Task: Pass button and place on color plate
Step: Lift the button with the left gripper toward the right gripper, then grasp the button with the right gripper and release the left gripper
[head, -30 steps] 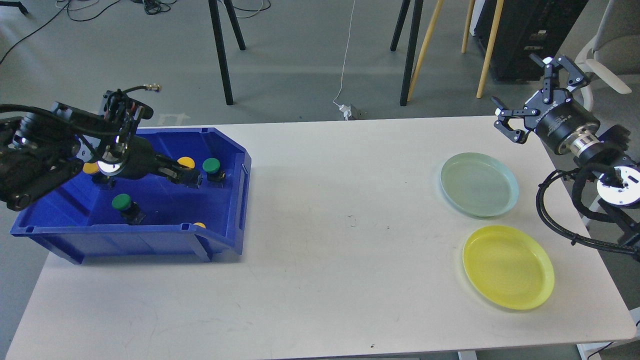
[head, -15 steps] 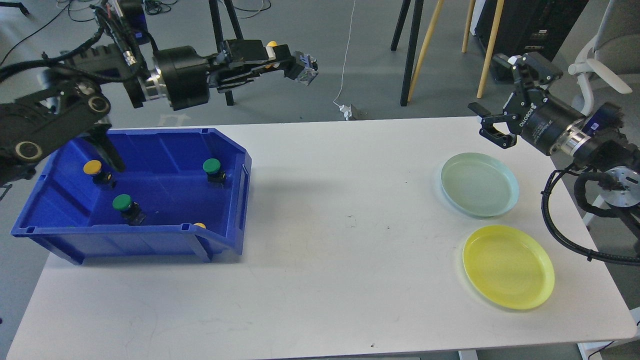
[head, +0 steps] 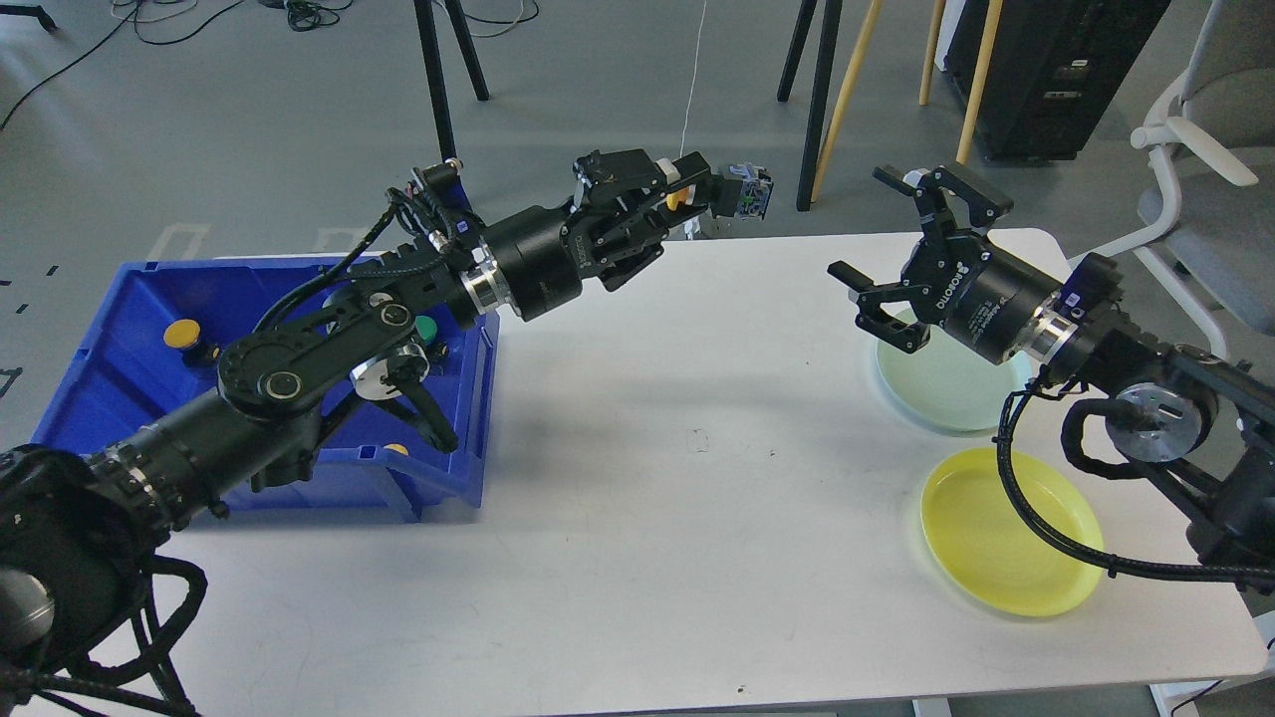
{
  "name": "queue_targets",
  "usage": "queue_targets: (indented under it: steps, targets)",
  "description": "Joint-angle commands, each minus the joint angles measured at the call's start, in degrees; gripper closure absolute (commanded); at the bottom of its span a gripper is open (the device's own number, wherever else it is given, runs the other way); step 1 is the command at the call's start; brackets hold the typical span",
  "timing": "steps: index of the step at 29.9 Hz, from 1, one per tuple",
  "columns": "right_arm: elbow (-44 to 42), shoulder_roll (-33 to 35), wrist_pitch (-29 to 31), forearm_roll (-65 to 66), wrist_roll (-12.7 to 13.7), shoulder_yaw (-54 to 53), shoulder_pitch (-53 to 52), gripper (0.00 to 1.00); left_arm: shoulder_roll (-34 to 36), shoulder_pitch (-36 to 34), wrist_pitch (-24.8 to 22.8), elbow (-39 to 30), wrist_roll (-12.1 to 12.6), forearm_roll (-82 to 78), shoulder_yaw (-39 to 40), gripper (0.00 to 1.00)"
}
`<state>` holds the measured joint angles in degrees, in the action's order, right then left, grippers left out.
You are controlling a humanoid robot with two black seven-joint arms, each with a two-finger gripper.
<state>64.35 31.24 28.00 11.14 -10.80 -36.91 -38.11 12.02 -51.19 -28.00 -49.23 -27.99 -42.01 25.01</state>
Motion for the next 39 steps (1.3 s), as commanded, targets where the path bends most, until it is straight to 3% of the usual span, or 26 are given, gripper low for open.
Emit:
queue_targets:
  steps: [1,8,16,34,39]
  targets:
    - [0.16,-1.09,0.00,-1.12,-0.01,1.48,-2.31,0.01,-0.07,0.04,0.00,0.10,-0.01,-0.09,-0.31,0.95]
    - [0.08,-3.55,0.00,-2.61,-0.01,10.54,-10.04,0.01,-0.07,0.04,0.00,0.10,-0.01,-0.09,-0.22,0.94]
    - [0.08,-3.82,0.00,-2.70,0.08,11.07,-10.40,0.03,-0.15,0.04,0.00,0.53,-0.01,-0.09,-0.22,0.94]
    - [-0.89,-4.44,0.00,-2.61,0.08,10.46,-10.23,0.21,-0.15,0.04,0.00,0.71,-0.01,-0.09,-0.14,0.94]
    - [-0.98,-5.58,0.00,-2.61,-0.01,10.28,-10.23,0.35,-0.15,0.04,0.00,0.71,-0.01,-0.09,-0.14,0.94]
